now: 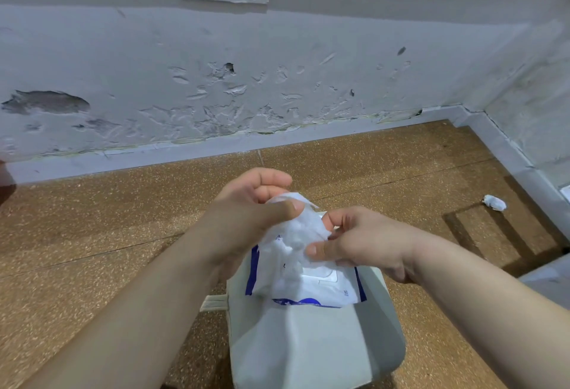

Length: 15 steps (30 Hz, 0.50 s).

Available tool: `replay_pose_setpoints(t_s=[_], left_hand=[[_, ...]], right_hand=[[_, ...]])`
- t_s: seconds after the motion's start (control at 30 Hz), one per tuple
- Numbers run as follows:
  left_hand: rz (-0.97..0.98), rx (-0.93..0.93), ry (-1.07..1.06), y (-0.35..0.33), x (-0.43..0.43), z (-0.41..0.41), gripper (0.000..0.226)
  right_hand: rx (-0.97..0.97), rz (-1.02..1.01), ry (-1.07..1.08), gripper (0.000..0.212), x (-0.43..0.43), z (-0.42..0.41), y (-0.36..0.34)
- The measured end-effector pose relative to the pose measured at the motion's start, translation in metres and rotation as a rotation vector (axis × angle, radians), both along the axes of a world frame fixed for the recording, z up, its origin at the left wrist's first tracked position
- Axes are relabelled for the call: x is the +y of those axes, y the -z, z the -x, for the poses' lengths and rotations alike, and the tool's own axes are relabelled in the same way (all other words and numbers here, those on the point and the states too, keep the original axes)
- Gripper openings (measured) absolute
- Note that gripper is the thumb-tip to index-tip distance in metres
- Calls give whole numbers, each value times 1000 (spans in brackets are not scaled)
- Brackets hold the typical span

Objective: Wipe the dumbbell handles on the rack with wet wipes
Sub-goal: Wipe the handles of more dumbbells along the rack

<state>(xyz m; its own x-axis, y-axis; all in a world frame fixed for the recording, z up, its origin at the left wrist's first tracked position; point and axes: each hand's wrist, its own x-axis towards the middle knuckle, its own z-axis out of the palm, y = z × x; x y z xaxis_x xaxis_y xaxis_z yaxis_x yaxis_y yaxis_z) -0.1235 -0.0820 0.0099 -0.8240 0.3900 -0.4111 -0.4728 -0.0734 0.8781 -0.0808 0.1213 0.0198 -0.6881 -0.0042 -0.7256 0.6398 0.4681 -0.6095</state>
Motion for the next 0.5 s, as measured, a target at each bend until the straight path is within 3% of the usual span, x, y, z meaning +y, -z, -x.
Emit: replay_pose_setpoints(t_s=[0.1, 0.27, 0.37, 0.5], left_hand=[[165, 174, -25, 0, 2, -1, 31], [-105, 94, -373, -11, -9, 13, 23], [-45, 49, -299, -5, -8, 10, 27], [39, 42, -156, 0, -4, 2, 28]], right_hand=[[41, -137, -138, 24, -3, -2, 3], [58, -212, -180, 24, -5, -1, 5], [60, -167, -182, 24, -3, 6, -5], [252, -167, 21, 47, 0, 19, -23]])
